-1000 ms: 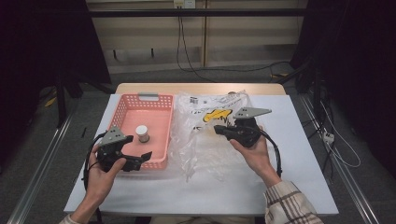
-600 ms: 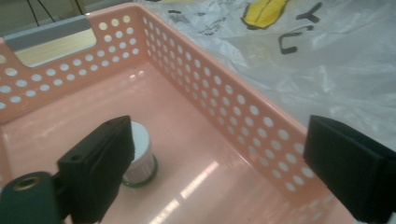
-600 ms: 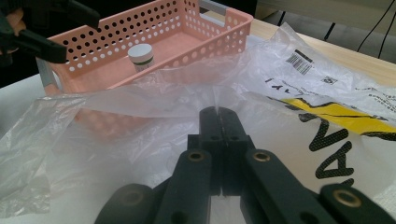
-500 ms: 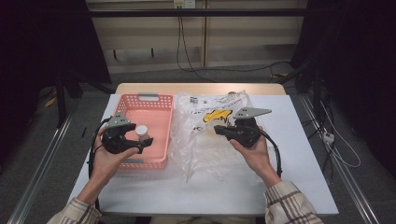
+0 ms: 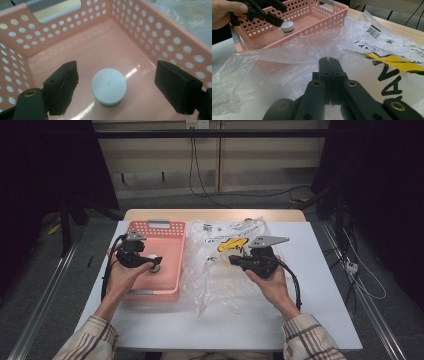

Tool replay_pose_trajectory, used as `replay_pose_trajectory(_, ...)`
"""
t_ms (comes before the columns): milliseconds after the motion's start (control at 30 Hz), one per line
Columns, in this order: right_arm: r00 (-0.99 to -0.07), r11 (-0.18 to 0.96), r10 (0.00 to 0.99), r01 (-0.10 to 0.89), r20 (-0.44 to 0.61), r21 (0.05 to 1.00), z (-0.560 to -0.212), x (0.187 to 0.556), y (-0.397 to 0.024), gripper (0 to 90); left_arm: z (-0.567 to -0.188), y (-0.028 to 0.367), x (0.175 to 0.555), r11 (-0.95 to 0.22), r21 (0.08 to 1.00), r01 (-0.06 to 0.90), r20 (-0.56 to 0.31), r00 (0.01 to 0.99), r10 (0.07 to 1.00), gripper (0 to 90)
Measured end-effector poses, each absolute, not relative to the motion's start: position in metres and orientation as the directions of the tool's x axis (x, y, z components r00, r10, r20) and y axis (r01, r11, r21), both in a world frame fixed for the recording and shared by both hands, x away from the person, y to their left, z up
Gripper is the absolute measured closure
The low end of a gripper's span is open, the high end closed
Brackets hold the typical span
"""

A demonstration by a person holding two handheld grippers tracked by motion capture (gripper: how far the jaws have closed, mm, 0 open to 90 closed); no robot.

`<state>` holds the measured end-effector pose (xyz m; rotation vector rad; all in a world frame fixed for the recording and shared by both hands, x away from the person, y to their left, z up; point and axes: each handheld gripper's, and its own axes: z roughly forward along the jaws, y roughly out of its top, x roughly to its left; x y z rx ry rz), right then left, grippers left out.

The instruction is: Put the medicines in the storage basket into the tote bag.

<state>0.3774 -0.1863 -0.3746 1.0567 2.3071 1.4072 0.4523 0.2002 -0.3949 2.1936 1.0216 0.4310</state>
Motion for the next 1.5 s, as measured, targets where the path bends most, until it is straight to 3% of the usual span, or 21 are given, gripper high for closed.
replay_pose_trajectory(467,-0.714,0.284,0.682,0.459,0.159,0.842,-0.377,0.378,-0.186,90.0,-0.413,0.195,0.470,-0.524,0.561,0.641,-0.029,0.648,0.761,39.1)
replay_pose_trajectory(633,-0.712,0.287,0.684,0.462,0.158,0.839,-0.378,0.378,-0.186,90.0,-0.411,0.197,0.470,-0.514,0.554,0.656,-0.026,0.630,0.776,49.5)
replay_pose_trajectory(967,-0.709,0.281,0.685,0.468,0.166,0.838,-0.379,0.378,-0.187,90.0,-0.416,0.196,0.470,-0.517,0.535,0.668,-0.015,0.620,0.785,51.0)
replay_pose_trajectory(1500,-0.712,0.284,0.683,0.464,0.163,0.839,-0.379,0.377,-0.186,90.0,-0.401,0.190,0.459,-0.470,0.637,0.611,-0.056,0.645,0.762,51.3)
